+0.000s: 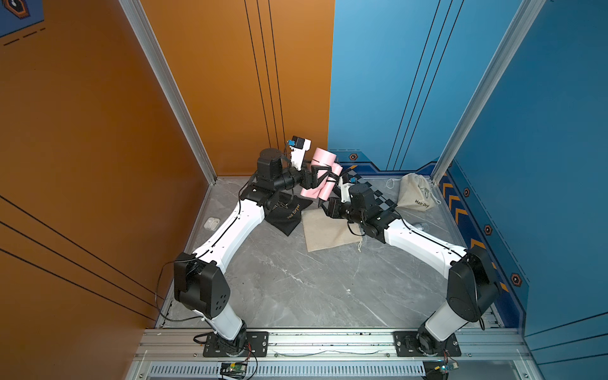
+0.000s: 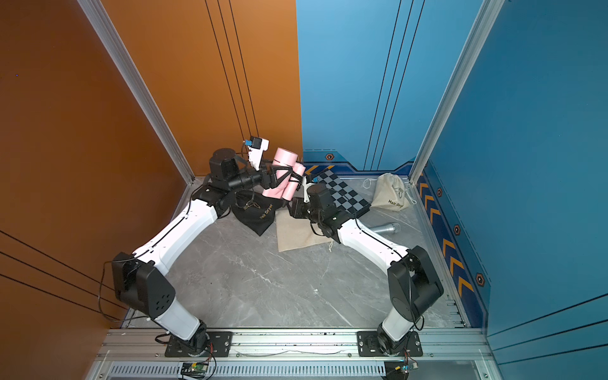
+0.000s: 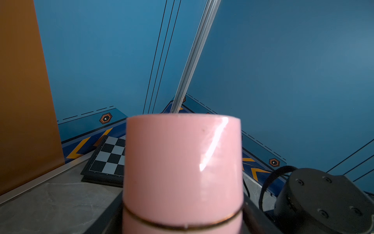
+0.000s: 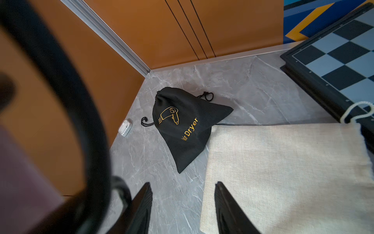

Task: Pack away hair dryers
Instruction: Fold the hair dryer, then adjust the hair dryer.

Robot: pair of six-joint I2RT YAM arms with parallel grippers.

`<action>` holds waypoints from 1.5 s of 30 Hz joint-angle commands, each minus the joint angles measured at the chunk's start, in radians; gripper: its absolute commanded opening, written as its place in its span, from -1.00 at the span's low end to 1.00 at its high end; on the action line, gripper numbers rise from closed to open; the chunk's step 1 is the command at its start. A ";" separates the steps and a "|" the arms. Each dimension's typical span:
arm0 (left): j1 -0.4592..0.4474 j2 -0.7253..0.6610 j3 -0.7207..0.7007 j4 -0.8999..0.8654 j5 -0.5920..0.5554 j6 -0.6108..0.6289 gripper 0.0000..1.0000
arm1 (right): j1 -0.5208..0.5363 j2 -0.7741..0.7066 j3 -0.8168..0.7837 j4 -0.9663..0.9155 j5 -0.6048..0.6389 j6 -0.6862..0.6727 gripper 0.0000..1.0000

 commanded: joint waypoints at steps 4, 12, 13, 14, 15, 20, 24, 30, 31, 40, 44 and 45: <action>-0.010 -0.011 0.011 0.052 0.029 -0.088 -0.60 | -0.060 -0.168 -0.122 0.111 -0.050 -0.021 0.31; 0.019 0.005 0.025 0.112 -0.005 -0.227 -0.56 | -0.139 -0.338 -0.298 0.279 -0.115 -0.031 0.64; 0.024 0.007 0.028 0.114 -0.009 -0.240 -0.55 | -0.149 -0.354 -0.313 0.308 -0.133 -0.024 0.66; 0.028 0.008 0.028 0.123 -0.009 -0.255 -0.54 | -0.155 -0.363 -0.328 0.337 -0.146 -0.015 0.71; 0.031 0.010 0.031 0.126 -0.014 -0.271 -0.53 | -0.158 -0.375 -0.343 0.376 -0.163 -0.007 0.75; 0.035 0.014 0.020 0.198 -0.022 -0.368 -0.54 | -0.160 -0.358 -0.368 0.551 -0.247 0.041 0.84; 0.030 0.020 -0.009 0.324 -0.016 -0.482 -0.53 | -0.161 -0.313 -0.367 0.707 -0.303 0.093 0.86; 0.002 0.019 -0.008 0.377 -0.011 -0.526 -0.53 | -0.191 -0.215 -0.340 0.897 -0.343 0.200 0.87; -0.001 0.019 -0.006 0.377 -0.012 -0.528 -0.53 | -0.198 -0.195 -0.333 0.931 -0.347 0.221 0.86; -0.016 0.013 -0.008 0.376 -0.015 -0.500 -0.53 | -0.206 -0.043 -0.211 1.068 -0.398 0.338 0.84; -0.010 0.016 -0.011 0.375 -0.017 -0.502 -0.53 | -0.204 -0.005 -0.170 1.101 -0.401 0.386 0.73; -0.010 0.017 -0.010 0.377 -0.018 -0.499 -0.52 | -0.204 0.004 -0.161 1.106 -0.403 0.397 0.70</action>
